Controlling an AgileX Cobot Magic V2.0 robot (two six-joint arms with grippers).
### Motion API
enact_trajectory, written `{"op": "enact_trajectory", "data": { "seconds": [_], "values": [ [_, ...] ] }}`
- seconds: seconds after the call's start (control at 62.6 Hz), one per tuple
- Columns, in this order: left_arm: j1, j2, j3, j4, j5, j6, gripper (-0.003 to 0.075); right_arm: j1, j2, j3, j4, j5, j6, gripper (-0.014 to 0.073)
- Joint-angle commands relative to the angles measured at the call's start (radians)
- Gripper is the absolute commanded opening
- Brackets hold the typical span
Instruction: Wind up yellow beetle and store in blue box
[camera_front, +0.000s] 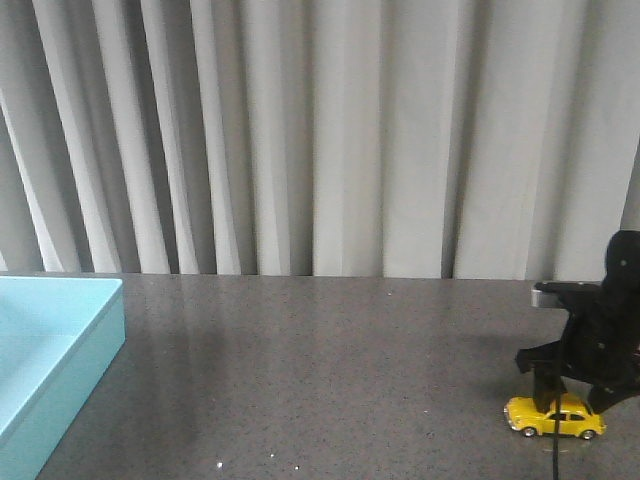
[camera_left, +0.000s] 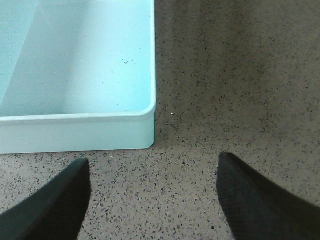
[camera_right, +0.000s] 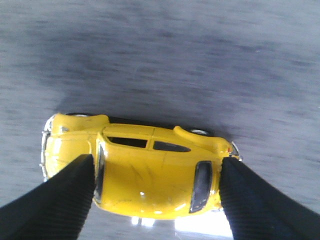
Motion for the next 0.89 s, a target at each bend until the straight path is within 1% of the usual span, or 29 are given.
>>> {"op": "enact_trajectory", "data": {
  "seconds": [0.0, 0.128, 0.24, 0.495, 0.671, 0.799, 0.879],
  "values": [
    [0.002, -0.001, -0.034, -0.004, -0.056, -0.001, 0.0505, -0.075, -0.038, -0.018, -0.032, 0.015, -0.060, 0.0505],
    [0.002, -0.001, -0.034, -0.004, -0.056, -0.001, 0.0505, -0.138, -0.038, -0.018, -0.024, -0.016, -0.099, 0.0505],
    [0.002, -0.001, -0.034, -0.004, -0.056, -0.001, 0.0505, -0.171, -0.038, -0.018, -0.021, -0.033, -0.130, 0.0505],
    [0.002, -0.001, -0.034, -0.004, -0.056, -0.001, 0.0505, -0.182, -0.038, -0.020, -0.018, -0.048, -0.174, 0.0505],
    [0.002, -0.001, -0.034, -0.004, -0.055, -0.001, 0.0505, -0.181, -0.069, -0.065, 0.075, -0.051, -0.192, 0.0505],
    [0.002, -0.001, -0.034, -0.004, -0.055, -0.001, 0.0505, -0.180, -0.140, -0.067, 0.142, -0.057, -0.212, 0.0505],
    [0.002, -0.001, -0.034, -0.004, -0.057, -0.001, 0.0505, -0.180, -0.199, -0.067, 0.153, -0.050, -0.207, 0.0505]
  ]
}}
